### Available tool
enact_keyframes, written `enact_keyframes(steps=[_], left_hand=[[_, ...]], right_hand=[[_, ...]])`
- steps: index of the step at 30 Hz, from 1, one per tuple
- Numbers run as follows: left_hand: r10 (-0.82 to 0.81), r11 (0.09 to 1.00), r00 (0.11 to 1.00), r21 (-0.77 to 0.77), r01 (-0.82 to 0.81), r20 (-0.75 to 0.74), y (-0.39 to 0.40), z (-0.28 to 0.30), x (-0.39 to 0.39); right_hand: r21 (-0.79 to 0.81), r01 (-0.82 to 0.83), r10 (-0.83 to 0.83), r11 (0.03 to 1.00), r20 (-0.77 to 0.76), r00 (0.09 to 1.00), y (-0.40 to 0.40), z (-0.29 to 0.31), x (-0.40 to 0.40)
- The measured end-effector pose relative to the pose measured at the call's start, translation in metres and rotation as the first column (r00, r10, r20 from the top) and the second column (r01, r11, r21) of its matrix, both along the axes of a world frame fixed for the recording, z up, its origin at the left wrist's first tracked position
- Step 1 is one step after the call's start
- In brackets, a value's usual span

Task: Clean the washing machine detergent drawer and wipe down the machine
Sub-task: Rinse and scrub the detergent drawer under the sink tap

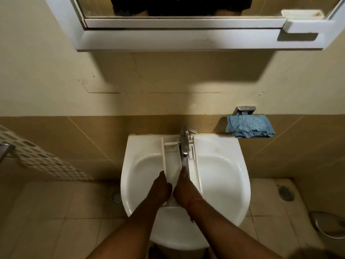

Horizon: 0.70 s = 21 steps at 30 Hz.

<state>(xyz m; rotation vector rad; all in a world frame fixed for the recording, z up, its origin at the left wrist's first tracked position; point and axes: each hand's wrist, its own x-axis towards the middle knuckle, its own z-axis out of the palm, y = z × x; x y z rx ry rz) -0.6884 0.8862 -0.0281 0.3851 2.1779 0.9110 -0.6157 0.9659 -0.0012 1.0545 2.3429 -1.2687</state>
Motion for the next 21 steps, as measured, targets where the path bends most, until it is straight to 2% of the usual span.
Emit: enact_keyframes(steps=[3, 6, 8, 11, 13, 16, 19, 21], left_hand=[[0.003, 1.0, 1.0, -0.023, -0.003, -0.011, 0.002, 0.002, 0.002], [-0.002, 1.0, 0.999, -0.013, 0.001, -0.033, 0.001, 0.0, 0.004], [-0.018, 1.0, 0.998, 0.007, 0.018, -0.056, -0.001, -0.001, 0.005], [-0.013, 1.0, 0.998, 0.019, 0.014, -0.061, -0.002, 0.002, 0.006], [0.015, 1.0, 0.998, 0.017, -0.014, -0.058, -0.001, 0.003, 0.007], [0.011, 0.999, 0.999, 0.03, -0.009, -0.053, -0.001, 0.005, 0.009], [0.037, 0.999, 0.998, 0.024, -0.036, -0.06, 0.001, 0.008, 0.012], [0.056, 0.998, 0.996, 0.014, -0.055, -0.064, 0.003, 0.009, 0.013]], right_hand=[[-0.014, 0.011, -0.01, 1.0, 0.077, 0.997, -0.007, -0.002, 0.013], [0.003, 0.059, -0.059, 0.998, 0.019, 0.998, 0.005, 0.004, -0.006], [0.053, 0.015, -0.012, 0.999, -0.06, 0.998, 0.018, 0.009, -0.019], [0.089, -0.089, 0.096, 0.992, -0.078, 0.992, 0.025, 0.006, -0.018], [0.018, -0.08, 0.08, 0.997, -0.041, 0.996, 0.017, 0.004, -0.001], [0.015, -0.103, 0.102, 0.995, 0.058, 0.993, 0.007, 0.002, 0.025], [0.012, -0.113, 0.112, 0.994, 0.048, 0.993, 0.017, 0.003, 0.013], [0.027, -0.114, 0.114, 0.993, -0.021, 0.993, 0.026, 0.006, -0.004]])
